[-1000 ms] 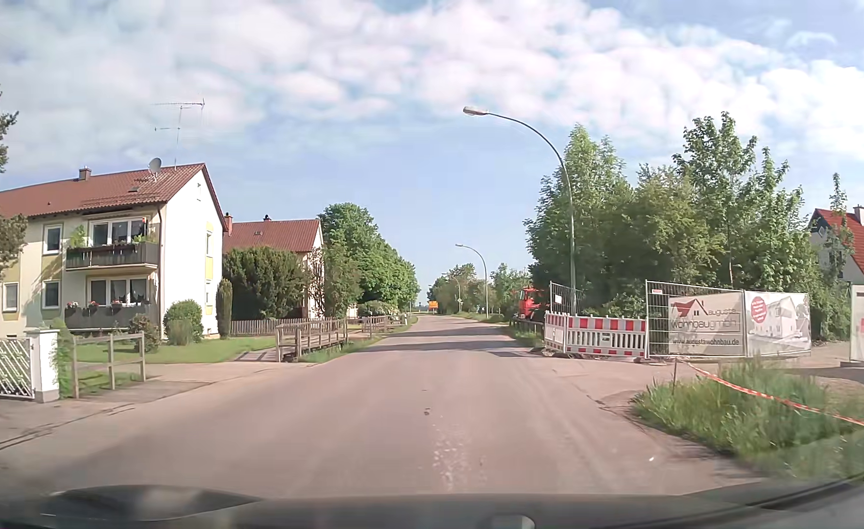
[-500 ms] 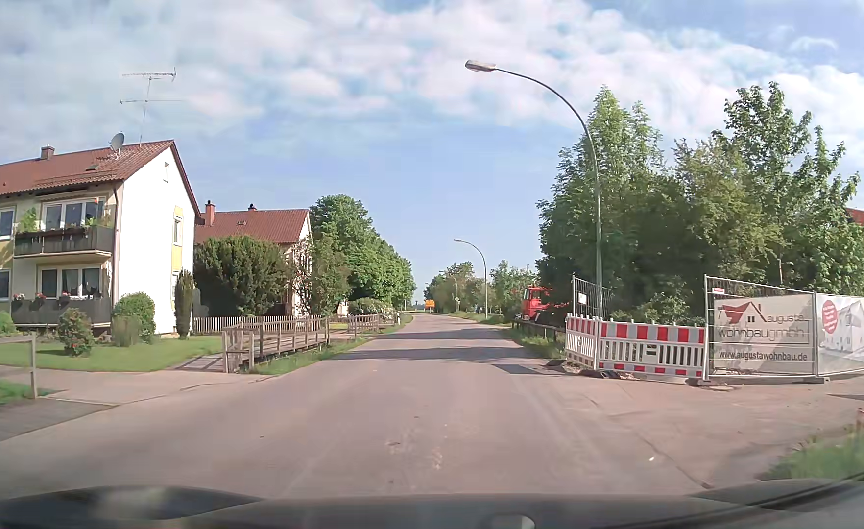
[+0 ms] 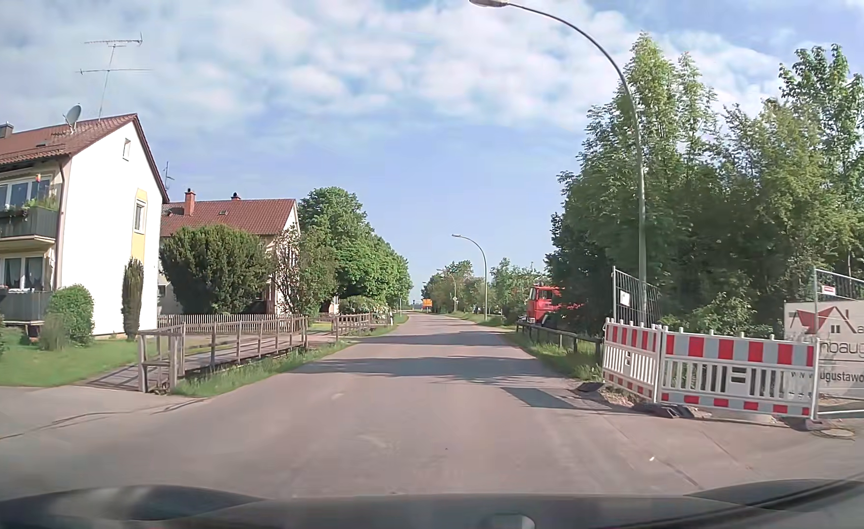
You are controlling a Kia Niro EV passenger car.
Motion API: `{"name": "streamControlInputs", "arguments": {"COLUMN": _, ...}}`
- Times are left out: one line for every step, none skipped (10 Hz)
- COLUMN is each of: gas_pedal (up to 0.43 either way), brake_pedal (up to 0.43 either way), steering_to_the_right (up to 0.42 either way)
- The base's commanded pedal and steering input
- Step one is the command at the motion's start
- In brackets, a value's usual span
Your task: Follow the waypoints while adhering to traffic rules and regulations
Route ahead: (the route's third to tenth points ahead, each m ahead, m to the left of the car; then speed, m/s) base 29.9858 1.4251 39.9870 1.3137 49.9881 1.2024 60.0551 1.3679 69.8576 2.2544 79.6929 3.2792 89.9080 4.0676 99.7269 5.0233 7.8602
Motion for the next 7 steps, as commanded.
{"name": "streamControlInputs", "arguments": {"gas_pedal": 0.087, "brake_pedal": 0.000, "steering_to_the_right": 0.002}}
{"name": "streamControlInputs", "arguments": {"gas_pedal": 0.087, "brake_pedal": 0.000, "steering_to_the_right": 0.002}}
{"name": "streamControlInputs", "arguments": {"gas_pedal": 0.098, "brake_pedal": 0.000, "steering_to_the_right": 0.001}}
{"name": "streamControlInputs", "arguments": {"gas_pedal": 0.098, "brake_pedal": 0.000, "steering_to_the_right": 0.001}}
{"name": "streamControlInputs", "arguments": {"gas_pedal": 0.098, "brake_pedal": 0.000, "steering_to_the_right": 0.001}}
{"name": "streamControlInputs", "arguments": {"gas_pedal": 0.098, "brake_pedal": 0.000, "steering_to_the_right": 0.001}}
{"name": "streamControlInputs", "arguments": {"gas_pedal": 0.098, "brake_pedal": 0.000, "steering_to_the_right": 0.001}}
